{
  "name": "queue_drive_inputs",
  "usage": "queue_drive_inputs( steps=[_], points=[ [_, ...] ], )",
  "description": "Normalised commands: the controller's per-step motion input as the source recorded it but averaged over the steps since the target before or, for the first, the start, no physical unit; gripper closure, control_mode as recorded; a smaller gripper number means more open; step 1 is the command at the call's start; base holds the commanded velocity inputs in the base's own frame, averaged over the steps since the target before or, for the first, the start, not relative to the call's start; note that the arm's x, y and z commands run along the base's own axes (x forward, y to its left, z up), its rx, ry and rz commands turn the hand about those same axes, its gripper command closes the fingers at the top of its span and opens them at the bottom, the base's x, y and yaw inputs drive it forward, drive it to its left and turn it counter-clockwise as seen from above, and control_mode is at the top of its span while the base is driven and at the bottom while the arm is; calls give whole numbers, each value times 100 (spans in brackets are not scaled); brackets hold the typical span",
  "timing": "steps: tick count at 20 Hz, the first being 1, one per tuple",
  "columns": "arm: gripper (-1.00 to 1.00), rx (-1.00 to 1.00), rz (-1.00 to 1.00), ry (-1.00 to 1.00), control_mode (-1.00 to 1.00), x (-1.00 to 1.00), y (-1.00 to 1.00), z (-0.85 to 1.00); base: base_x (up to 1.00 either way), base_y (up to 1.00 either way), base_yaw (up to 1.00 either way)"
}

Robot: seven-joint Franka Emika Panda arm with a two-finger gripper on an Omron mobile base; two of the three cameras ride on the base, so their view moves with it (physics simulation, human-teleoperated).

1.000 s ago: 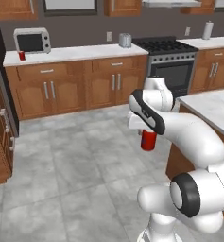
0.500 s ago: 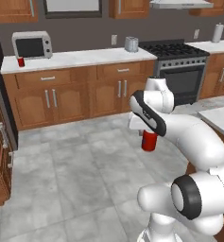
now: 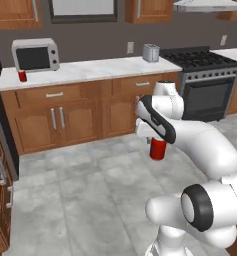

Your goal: Four empty soda cans are scattered around the kitchen. Gather all the cans and cluster them next to the stove for recycling.

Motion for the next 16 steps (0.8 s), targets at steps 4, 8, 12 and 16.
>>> queue_drive_inputs(
  steps=[4,8,12,16],
  points=[
    [100,0,0,0,100,0,0,0,96,32,0],
    [100,0,0,0,100,0,0,0,91,37,0],
    [100,0,0,0,100,0,0,0,86,40,-1],
    [100,0,0,0,100,0,0,0,79,29,-2]
  ],
)
